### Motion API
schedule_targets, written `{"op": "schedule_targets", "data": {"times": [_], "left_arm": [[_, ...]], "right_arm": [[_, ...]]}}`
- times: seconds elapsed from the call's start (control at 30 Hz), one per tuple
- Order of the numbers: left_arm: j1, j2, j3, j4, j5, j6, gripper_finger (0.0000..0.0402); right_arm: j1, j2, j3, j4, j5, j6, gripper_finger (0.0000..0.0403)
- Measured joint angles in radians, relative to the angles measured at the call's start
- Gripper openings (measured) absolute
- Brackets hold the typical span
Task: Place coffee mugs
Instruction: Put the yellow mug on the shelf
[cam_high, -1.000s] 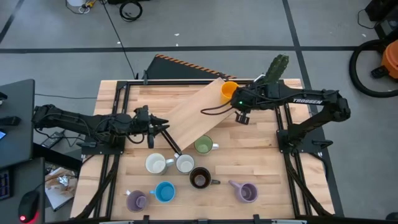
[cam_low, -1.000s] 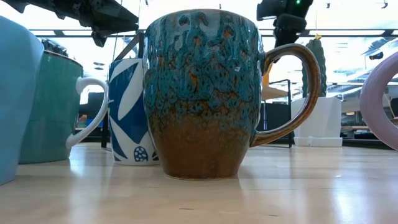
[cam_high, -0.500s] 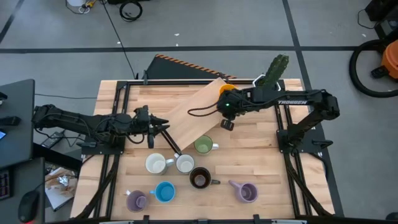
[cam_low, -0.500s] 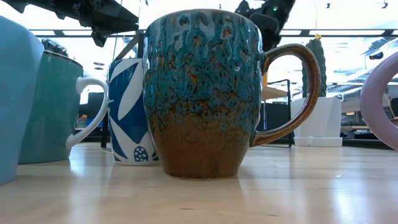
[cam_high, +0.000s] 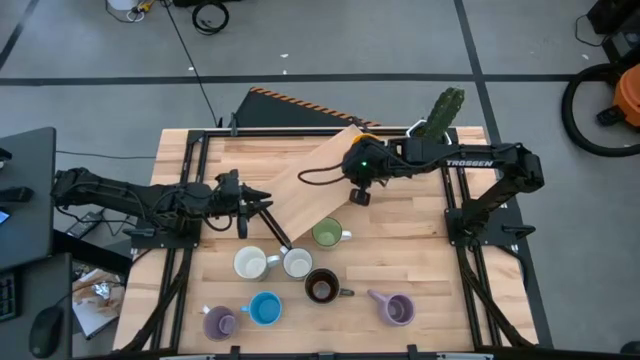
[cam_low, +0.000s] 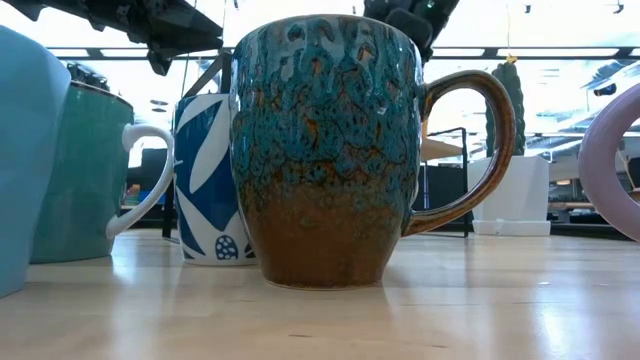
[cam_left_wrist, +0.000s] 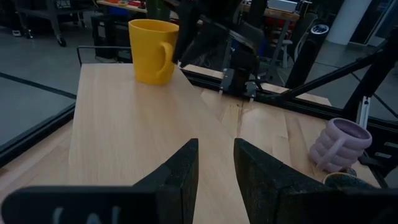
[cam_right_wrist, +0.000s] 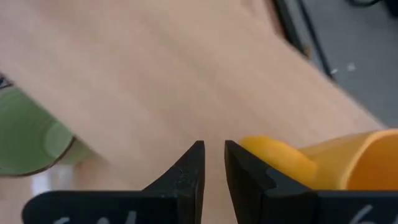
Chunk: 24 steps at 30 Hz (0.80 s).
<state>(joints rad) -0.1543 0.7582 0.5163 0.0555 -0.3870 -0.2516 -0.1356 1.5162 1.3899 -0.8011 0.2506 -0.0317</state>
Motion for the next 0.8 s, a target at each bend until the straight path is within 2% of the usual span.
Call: {"op": "schedule_targets", "data": {"times": [0.37,0.5,0.67,0.8], "left_arm": [[0.0,0.0,0.0,0.0,0.0,0.0,0.0107],[0.0,0.0,0.0,0.0,0.0,0.001,0.0107],[0.0,0.0,0.0,-0.005,0.0,0.001,0.0107],[0.0,0.0,0.0,-0.005,0.0,0.0,0.0107]], "right_arm": [[0.0,0.003,0.0,0.083,0.168,-0.183,0.0068],[0.007,0.002,0.005,0.101,0.179,-0.251,0.0068],[0.023,-0.028,0.102,-0.061,0.178,-0.293,0.0072],[0.019,-0.031,0.186,-0.23,0.172,-0.334,0.009]]}}
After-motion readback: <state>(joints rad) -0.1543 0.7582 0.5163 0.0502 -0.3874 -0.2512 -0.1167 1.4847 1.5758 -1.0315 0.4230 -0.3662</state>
